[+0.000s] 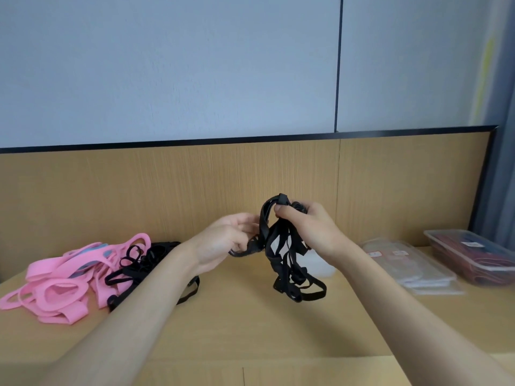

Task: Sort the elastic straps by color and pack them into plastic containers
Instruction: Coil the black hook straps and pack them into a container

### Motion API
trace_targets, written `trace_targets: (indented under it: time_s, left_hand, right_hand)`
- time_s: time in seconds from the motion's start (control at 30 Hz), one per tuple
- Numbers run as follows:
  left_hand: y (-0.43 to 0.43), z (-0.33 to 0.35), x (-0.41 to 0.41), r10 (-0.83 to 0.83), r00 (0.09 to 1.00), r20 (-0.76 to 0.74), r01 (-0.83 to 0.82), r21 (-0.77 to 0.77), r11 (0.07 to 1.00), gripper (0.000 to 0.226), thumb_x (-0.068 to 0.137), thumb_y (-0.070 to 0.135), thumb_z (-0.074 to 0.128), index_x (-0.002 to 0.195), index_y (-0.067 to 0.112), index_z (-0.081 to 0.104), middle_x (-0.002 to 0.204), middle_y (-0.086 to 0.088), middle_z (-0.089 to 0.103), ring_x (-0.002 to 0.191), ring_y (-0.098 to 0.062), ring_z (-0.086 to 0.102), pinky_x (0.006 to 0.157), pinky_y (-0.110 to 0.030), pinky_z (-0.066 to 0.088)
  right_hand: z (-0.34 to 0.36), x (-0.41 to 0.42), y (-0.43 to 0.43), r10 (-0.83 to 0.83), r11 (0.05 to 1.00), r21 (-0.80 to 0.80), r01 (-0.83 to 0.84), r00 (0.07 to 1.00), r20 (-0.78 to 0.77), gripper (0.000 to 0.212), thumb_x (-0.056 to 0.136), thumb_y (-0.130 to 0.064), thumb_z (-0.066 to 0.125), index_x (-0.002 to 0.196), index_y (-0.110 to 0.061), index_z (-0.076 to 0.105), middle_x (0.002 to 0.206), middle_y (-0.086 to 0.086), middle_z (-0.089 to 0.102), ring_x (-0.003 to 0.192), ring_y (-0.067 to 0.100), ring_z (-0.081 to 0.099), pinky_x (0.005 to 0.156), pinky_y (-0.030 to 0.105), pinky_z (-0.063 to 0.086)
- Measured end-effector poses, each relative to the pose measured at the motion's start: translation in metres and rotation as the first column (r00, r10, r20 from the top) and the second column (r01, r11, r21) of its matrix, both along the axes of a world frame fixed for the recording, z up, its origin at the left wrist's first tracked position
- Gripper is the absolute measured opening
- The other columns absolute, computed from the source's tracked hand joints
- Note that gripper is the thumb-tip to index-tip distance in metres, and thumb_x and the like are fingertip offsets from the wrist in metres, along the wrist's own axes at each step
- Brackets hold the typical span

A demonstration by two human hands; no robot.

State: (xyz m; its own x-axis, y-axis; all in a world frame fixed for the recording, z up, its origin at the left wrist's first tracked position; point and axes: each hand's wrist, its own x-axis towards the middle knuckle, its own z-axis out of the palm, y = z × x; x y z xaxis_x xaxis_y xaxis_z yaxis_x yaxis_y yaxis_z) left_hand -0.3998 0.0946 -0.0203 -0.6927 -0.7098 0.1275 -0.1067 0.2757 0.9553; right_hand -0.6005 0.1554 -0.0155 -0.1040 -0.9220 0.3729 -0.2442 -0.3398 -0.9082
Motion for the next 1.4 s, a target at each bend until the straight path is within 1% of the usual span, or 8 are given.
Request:
trace_targets:
  time_s: [0.23, 0.43, 0.6, 0.87, 1.07, 1.17, 1.23, 1.4]
  left_hand:
    - [0.006, -0.016, 0.007, -0.030, 0.989, 0.144, 0.029, 0.005, 1.000, 0.053, 0.097, 0.005, 0.063, 0.143, 0.022, 0.044, 0.117, -0.007, 0.074, 0.098, -0.020, 0.071, 0.066, -0.024, 0.046]
    - [0.006, -0.018, 0.013, -0.041, 0.982, 0.186, 0.053, -0.056, 0.997, 0.051, 0.094, -0.008, 0.062, 0.139, 0.012, 0.052, 0.108, -0.010, 0.075, 0.092, -0.022, 0.070, 0.070, -0.027, 0.054]
    - [0.005, -0.019, 0.026, -0.095, 0.985, 0.145, 0.096, -0.001, 0.995, 0.038, 0.093, -0.006, 0.065, 0.127, 0.011, 0.062, 0.106, -0.011, 0.073, 0.101, -0.031, 0.073, 0.080, -0.033, 0.059]
    - [0.013, -0.035, 0.029, 0.012, 0.993, 0.115, -0.021, 0.077, 0.997, 0.017, 0.102, 0.011, 0.059, 0.118, 0.006, 0.064, 0.095, -0.013, 0.072, 0.095, -0.035, 0.074, 0.069, -0.035, 0.059]
    - [0.010, -0.038, 0.028, 0.298, 0.933, 0.204, -0.268, -0.162, 0.950, 0.012, 0.102, 0.020, 0.060, 0.111, 0.019, 0.067, 0.095, 0.005, 0.079, 0.093, -0.002, 0.071, 0.091, -0.030, 0.041]
    - [0.007, -0.038, 0.027, 0.352, 0.933, 0.077, -0.342, -0.118, 0.932, 0.014, 0.099, 0.008, 0.062, 0.112, 0.011, 0.060, 0.096, -0.001, 0.079, 0.067, -0.008, 0.066, 0.068, -0.027, 0.049]
    - [0.006, -0.037, 0.029, 0.344, 0.939, -0.009, -0.344, -0.069, 0.936, 0.019, 0.097, 0.000, 0.062, 0.115, 0.007, 0.058, 0.101, -0.009, 0.077, 0.065, -0.018, 0.066, 0.063, -0.029, 0.054]
    - [0.006, -0.037, 0.033, 0.320, 0.940, -0.115, -0.321, 0.008, 0.947, 0.025, 0.096, -0.005, 0.062, 0.116, 0.010, 0.067, 0.120, -0.017, 0.066, 0.087, -0.027, 0.076, 0.081, -0.029, 0.060]
  right_hand:
    - [-0.002, -0.005, 0.001, 0.006, 1.000, -0.005, -0.006, 0.999, 0.047, 0.027, 0.092, -0.041, 0.067, 0.086, -0.015, 0.062, 0.075, 0.008, 0.052, 0.066, 0.020, 0.053, 0.062, 0.029, 0.040]
    - [-0.008, -0.011, 0.001, -0.082, 0.997, -0.009, 0.083, 0.995, 0.049, 0.028, 0.095, -0.036, 0.065, 0.074, -0.019, 0.058, 0.067, 0.000, 0.054, 0.046, 0.005, 0.050, 0.044, 0.011, 0.034]
    - [-0.012, -0.023, 0.000, -0.181, 0.983, -0.026, 0.184, 0.979, 0.095, 0.022, 0.092, -0.034, 0.068, 0.089, -0.012, 0.070, 0.067, -0.004, 0.067, 0.063, 0.012, 0.067, 0.060, 0.024, 0.051]
    - [-0.033, -0.017, 0.002, -0.171, 0.985, -0.026, 0.169, 0.978, -0.122, 0.041, 0.096, -0.036, 0.060, 0.095, 0.005, 0.057, 0.053, -0.011, 0.036, 0.049, 0.010, 0.034, 0.047, 0.020, 0.029]
    - [-0.042, -0.007, 0.014, -0.078, 0.995, 0.061, 0.082, 0.995, -0.067, 0.034, 0.096, -0.037, 0.061, 0.082, -0.006, 0.063, 0.060, -0.009, 0.059, 0.054, 0.005, 0.054, 0.053, 0.009, 0.040]
    - [-0.045, -0.001, 0.018, 0.067, 0.995, 0.073, -0.073, 0.994, 0.085, 0.027, 0.098, -0.029, 0.061, 0.093, -0.005, 0.071, 0.088, 0.007, 0.077, 0.085, 0.023, 0.072, 0.081, 0.030, 0.055]
    - [-0.046, 0.004, 0.020, 0.176, 0.978, 0.065, -0.197, 0.954, 0.244, 0.018, 0.099, -0.021, 0.062, 0.093, -0.005, 0.065, 0.077, 0.019, 0.070, 0.074, 0.038, 0.069, 0.072, 0.043, 0.058]
    - [-0.050, 0.006, 0.019, 0.145, 0.985, 0.053, -0.166, 0.948, 0.284, 0.018, 0.092, -0.016, 0.072, 0.081, -0.012, 0.059, 0.059, 0.008, 0.039, 0.049, 0.023, 0.042, 0.051, 0.034, 0.046]
